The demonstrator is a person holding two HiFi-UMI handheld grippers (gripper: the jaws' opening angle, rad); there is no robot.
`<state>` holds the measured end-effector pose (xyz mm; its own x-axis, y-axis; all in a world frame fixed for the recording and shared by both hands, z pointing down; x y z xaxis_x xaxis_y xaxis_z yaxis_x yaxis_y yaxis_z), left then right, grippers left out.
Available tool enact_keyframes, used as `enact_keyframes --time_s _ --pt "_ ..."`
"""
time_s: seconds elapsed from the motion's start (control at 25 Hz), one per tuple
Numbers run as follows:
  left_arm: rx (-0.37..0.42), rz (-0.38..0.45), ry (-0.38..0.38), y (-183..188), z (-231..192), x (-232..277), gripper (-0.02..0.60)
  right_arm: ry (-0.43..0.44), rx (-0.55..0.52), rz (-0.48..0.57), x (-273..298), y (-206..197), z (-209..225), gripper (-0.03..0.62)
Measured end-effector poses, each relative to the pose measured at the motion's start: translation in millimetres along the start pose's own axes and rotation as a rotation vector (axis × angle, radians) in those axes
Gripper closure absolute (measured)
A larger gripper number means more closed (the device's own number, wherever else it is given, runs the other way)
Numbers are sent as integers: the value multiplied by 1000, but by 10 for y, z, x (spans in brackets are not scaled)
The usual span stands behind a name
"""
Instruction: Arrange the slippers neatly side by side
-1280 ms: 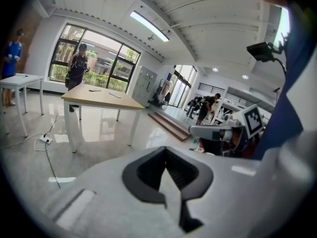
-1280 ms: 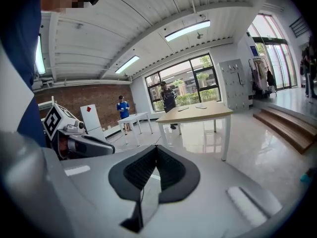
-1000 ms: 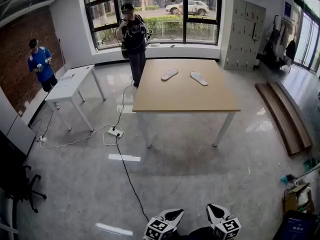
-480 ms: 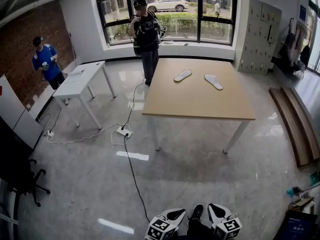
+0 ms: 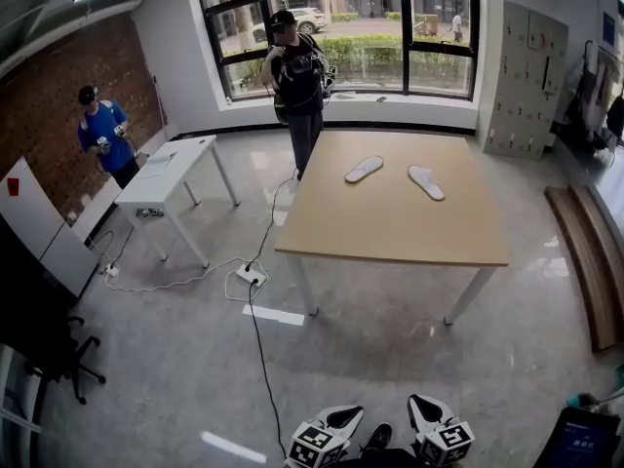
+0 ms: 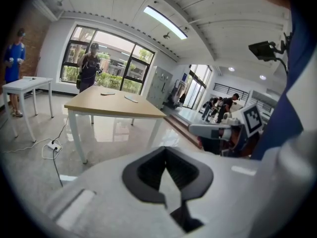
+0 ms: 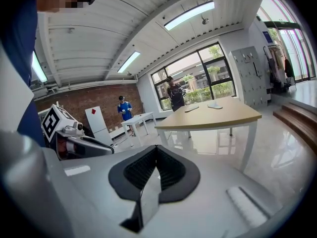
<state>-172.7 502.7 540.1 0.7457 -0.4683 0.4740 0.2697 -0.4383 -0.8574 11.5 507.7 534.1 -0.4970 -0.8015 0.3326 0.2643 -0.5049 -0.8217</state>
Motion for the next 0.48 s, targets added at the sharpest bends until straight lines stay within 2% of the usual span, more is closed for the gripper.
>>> enact_keyframes --time_s 0.24,0.48 --pt "20 3 24 325 -84 444 578 -9 45 24 168 290 534 586" --pt "18 3 32 577 -153 688 578 -1 61 9 259 428 740 586"
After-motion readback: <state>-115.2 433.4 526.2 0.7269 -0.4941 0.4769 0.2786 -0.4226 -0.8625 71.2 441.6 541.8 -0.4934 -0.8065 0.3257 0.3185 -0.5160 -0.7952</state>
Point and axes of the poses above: the fingertips, and each gripper's own axes: x forward along the fingers, z to its right, y out of its top, the point moved 6 cm from there along -x, backward along the fingers, and after that the axes turned 10 degrees about x, right-handed, at the moved point
